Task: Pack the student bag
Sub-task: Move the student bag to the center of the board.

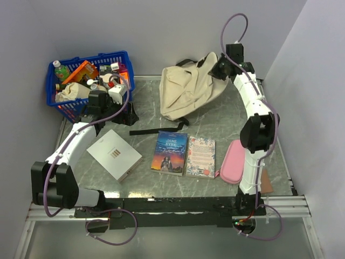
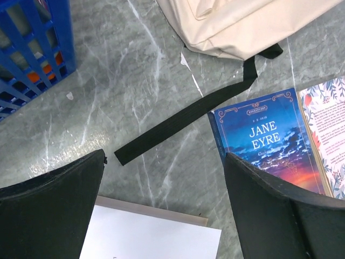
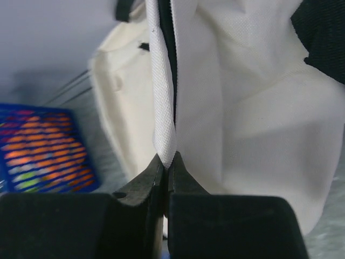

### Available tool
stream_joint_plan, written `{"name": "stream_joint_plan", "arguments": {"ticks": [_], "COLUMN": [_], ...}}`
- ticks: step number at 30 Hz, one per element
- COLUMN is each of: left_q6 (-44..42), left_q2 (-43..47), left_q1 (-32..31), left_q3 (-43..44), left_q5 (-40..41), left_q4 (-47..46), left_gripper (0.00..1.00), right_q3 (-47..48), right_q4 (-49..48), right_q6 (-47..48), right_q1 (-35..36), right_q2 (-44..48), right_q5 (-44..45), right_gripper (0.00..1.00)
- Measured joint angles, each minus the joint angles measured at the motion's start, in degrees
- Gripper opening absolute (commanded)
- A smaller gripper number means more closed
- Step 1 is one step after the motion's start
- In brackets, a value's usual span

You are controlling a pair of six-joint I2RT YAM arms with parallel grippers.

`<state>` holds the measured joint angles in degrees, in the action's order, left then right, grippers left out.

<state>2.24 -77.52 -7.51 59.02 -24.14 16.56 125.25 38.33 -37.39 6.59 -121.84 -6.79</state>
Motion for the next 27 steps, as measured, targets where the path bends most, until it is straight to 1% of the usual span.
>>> {"name": "stream_joint_plan", "arguments": {"ticks": [3, 6, 9, 11, 15, 16, 17, 19, 20, 22, 23, 26, 27], "left_q6": [0.0, 0.0, 0.0, 0.0, 0.1, 0.2, 0.3, 0.4, 0.4, 0.4, 0.4, 0.3, 0.2], "left_q2": [0.5, 1.2, 1.6, 1.7, 1.8, 1.9, 1.9, 1.9, 1.9, 1.9, 1.9, 1.9, 1.9], "left_q1": [0.0, 0.0, 0.0, 0.0, 0.0, 0.0, -0.2, -0.6, -0.9, -1.8, -2.4, -3.5, -3.7], "left_q3": [-0.8, -1.8, -2.5, -2.7, -3.5, -3.8, -3.9, -4.2, -4.3, -4.5, -4.5, -4.5, -4.5], "left_q5": [0.0, 0.0, 0.0, 0.0, 0.0, -0.1, -0.1, -0.1, 0.0, 0.0, 0.0, 0.0, 0.0], "left_q4": [-0.1, -0.4, -0.9, -1.0, -2.3, -2.5, -2.6, -2.9, -3.1, -3.3, -3.4, -3.4, -3.4], "left_gripper": [0.96, 0.96, 0.96, 0.96, 0.96, 0.96, 0.96, 0.96, 0.96, 0.96, 0.96, 0.96, 0.96], "right_q3": [-4.3, -11.6, -20.2, -26.5, -44.6, -49.5, -54.4, -62.8, -66.5, -72.1, -74.6, -76.5, -76.2], "right_q4": [-1.2, -2.4, -3.2, -3.3, -3.1, -3.2, -3.2, -2.1, -1.6, -1.1, -0.7, -0.6, -0.6], "right_q6": [-2.4, -4.9, -7.4, -8.9, -13.2, -14.6, -16.1, -19.2, -20.5, -22.2, -22.7, -22.5, -21.9], "right_q1": [2.5, 5.5, 9.0, 11.9, 20.8, 23.2, 25.9, 30.8, 33.0, 36.9, 39.3, 46.1, 47.4], "right_q2": [6.9, 15.6, 24.5, 30.3, 45.1, 48.8, 52.4, 57.7, 59.4, 60.4, 60.0, 56.8, 56.0], "right_q5": [0.2, 1.1, 4.1, 7.4, 15.7, 16.9, 17.8, 19.2, 19.3, 19.3, 18.3, 15.6, 15.0], "right_gripper": [0.00, 0.00, 0.00, 0.00, 0.00, 0.02, 0.05, 0.18, 0.30, 0.45, 0.60, 0.73, 0.75]}}
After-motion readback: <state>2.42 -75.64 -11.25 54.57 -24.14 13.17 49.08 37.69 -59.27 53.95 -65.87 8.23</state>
